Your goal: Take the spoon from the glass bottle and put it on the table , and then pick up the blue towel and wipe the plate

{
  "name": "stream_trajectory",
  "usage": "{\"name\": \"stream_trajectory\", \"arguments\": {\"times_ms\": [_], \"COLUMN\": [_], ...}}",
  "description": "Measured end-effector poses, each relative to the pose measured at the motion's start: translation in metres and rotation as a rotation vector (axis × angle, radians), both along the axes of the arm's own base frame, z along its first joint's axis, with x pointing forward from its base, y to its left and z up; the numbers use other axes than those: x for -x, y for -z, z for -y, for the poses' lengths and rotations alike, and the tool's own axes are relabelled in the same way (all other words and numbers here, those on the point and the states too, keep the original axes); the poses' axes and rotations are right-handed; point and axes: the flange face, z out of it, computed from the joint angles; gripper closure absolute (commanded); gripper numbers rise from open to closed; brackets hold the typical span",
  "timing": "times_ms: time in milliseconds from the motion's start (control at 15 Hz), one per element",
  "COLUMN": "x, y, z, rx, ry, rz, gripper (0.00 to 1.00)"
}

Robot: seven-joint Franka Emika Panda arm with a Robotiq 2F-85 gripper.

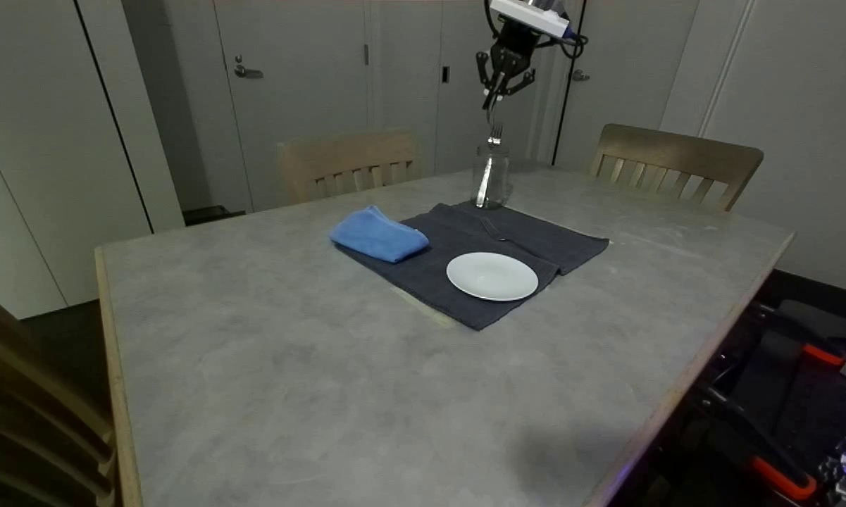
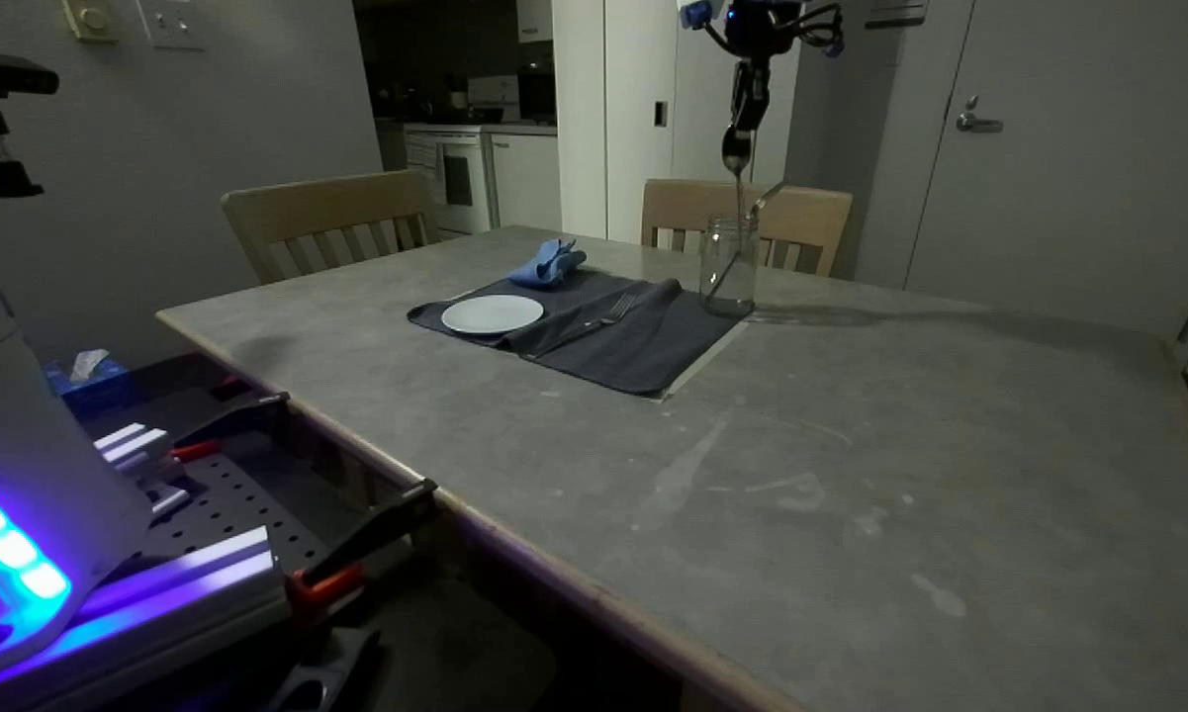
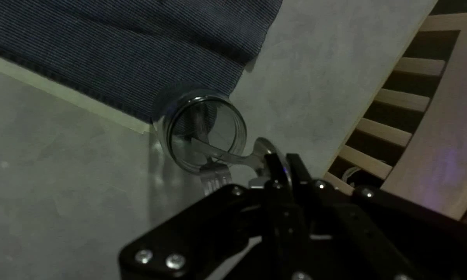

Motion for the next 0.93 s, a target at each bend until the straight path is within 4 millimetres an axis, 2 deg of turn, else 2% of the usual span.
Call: {"name": "stream_trajectory", "arguments": {"times_ms": [333,600,733,933], "x": [0.009,0.017,0.023,0.036], "y": [-0.05,-0.082,-0.092,-0.095], "z": [-0.002,-0.007,-0.01,-0.013], "rx": [0.024,0.019,0.005,-0.033], "ry": [-0.04,-0.077,-0.091,-0.114], "rz": [0.012,0.024,0.005,-0.076], "gripper": [0.98,0.98,0.98,0.98]}}
